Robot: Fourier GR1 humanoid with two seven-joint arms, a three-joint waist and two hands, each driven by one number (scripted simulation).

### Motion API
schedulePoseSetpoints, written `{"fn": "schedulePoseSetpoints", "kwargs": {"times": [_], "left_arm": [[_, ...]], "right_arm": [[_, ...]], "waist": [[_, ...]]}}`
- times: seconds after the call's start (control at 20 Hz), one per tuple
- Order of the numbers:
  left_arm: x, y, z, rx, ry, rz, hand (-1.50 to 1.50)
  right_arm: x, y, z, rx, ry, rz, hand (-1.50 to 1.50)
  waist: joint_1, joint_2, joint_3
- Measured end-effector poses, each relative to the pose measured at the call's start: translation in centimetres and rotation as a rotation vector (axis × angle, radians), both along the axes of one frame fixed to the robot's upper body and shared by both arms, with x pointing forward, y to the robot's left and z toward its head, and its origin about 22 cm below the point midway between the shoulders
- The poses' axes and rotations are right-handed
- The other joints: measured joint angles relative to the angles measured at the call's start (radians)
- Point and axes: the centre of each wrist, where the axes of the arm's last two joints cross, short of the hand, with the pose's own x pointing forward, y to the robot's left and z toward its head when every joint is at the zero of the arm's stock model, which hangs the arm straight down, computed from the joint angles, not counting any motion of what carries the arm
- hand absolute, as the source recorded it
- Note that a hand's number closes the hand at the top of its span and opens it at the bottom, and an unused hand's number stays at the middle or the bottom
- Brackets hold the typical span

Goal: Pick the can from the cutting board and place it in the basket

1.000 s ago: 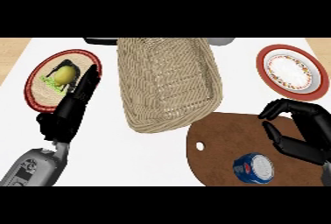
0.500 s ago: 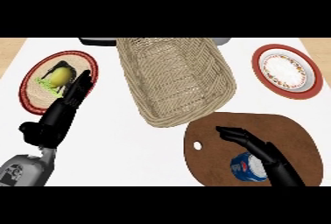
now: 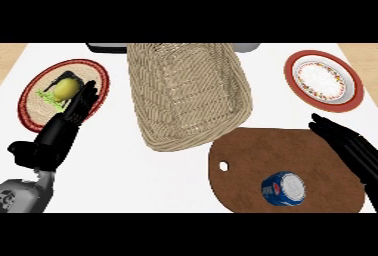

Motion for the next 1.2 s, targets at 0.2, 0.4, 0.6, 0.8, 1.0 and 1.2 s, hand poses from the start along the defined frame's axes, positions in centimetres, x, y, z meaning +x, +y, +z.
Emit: {"fn": "schedulePoseSetpoints", "kwargs": {"times": [0.2,0.4,0.6,0.8,1.0,1.2], "left_arm": [[0.1,-0.1,0.4,0.0,-0.005,-0.008,0.0],[0.1,-0.4,0.4,-0.004,-0.01,-0.016,0.0],[-0.1,-0.7,-0.1,-0.011,-0.015,-0.019,0.0],[-0.2,-0.7,-0.6,-0.013,-0.008,-0.015,0.0],[-0.5,-0.2,-0.7,-0.01,-0.008,-0.015,0.0],[-0.3,-0.3,-1.0,-0.002,-0.012,-0.012,0.0]], "right_arm": [[-1.2,-0.2,2.6,-0.185,0.165,-0.011,-1.5],[-1.6,-0.3,4.8,-0.264,0.318,-0.001,-1.5],[-2.1,-0.6,7.7,-0.302,0.376,-0.015,-1.5],[-2.1,-1.7,9.2,-0.322,0.371,-0.06,-1.5],[-2.2,-2.6,9.9,-0.327,0.362,-0.079,-1.5],[-1.8,-3.5,9.1,-0.261,0.385,-0.076,-1.5]], "waist": [[0.007,0.003,0.001],[0.013,0.007,0.003],[0.012,0.006,0.004],[0.005,0.005,0.006],[0.007,0.005,0.007],[0.012,0.007,0.008]]}}
